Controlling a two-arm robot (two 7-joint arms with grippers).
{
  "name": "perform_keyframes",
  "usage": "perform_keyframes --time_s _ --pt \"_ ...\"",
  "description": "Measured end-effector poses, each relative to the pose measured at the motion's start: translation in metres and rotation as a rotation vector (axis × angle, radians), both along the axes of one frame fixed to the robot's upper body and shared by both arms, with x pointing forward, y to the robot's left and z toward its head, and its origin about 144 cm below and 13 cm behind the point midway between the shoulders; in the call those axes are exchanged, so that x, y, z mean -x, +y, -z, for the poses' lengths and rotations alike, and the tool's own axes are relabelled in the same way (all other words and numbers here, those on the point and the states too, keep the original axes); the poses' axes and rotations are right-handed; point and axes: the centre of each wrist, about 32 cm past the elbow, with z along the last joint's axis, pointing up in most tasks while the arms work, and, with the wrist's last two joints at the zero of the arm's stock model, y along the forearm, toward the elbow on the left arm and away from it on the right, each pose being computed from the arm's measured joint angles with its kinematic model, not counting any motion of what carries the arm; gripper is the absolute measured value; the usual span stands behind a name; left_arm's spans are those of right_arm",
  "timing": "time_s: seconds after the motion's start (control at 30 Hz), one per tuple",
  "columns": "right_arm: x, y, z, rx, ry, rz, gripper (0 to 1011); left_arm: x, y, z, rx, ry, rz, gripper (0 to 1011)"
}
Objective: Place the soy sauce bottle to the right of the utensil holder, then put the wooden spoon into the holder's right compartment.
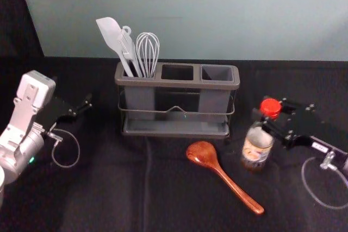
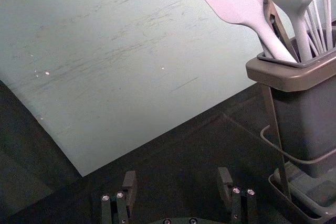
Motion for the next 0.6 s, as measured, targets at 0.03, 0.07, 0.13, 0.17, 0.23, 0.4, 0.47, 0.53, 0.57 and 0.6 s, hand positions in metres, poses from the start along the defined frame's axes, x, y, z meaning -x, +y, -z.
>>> perform_keyframes --time_s 0.03,0.07,0.13,0.17,0.23,0.4,0.47,0.53,0.57,0.6 --pt "0.000 -0.002 0.000 0.001 -0.001 0.009 383 0.000 0.000 0.000 0.000 0.000 0.000 1005" --pt "-0.001 -0.003 0.000 0.003 -0.002 0.015 383 0.000 0.000 0.000 0.000 0.000 0.000 1005" --pt "-0.003 -0.008 0.001 0.010 -0.005 0.036 383 0.000 0.000 0.000 0.000 0.000 0.000 1005" --pt "-0.004 -0.009 0.002 0.012 -0.006 0.043 383 0.000 0.000 0.000 0.000 0.000 0.000 1005" --pt "-0.007 -0.011 0.003 0.019 -0.010 0.060 383 0.000 0.000 0.000 0.000 0.000 0.000 1005" --pt "-0.018 -0.013 0.007 0.024 -0.018 0.094 383 0.000 0.000 0.000 0.000 0.000 0.000 1005" --pt "-0.024 -0.012 0.009 0.020 -0.021 0.107 383 0.000 0.000 0.000 0.000 0.000 0.000 1005" --pt "-0.028 -0.012 0.011 0.016 -0.025 0.115 383 0.000 0.000 0.000 0.000 0.000 0.000 1005" --pt "-0.032 -0.011 0.012 0.010 -0.028 0.122 383 0.000 0.000 0.000 0.000 0.000 0.000 1005" --pt "-0.033 -0.010 0.013 0.007 -0.030 0.124 383 0.000 0.000 0.000 0.000 0.000 0.000 1005"
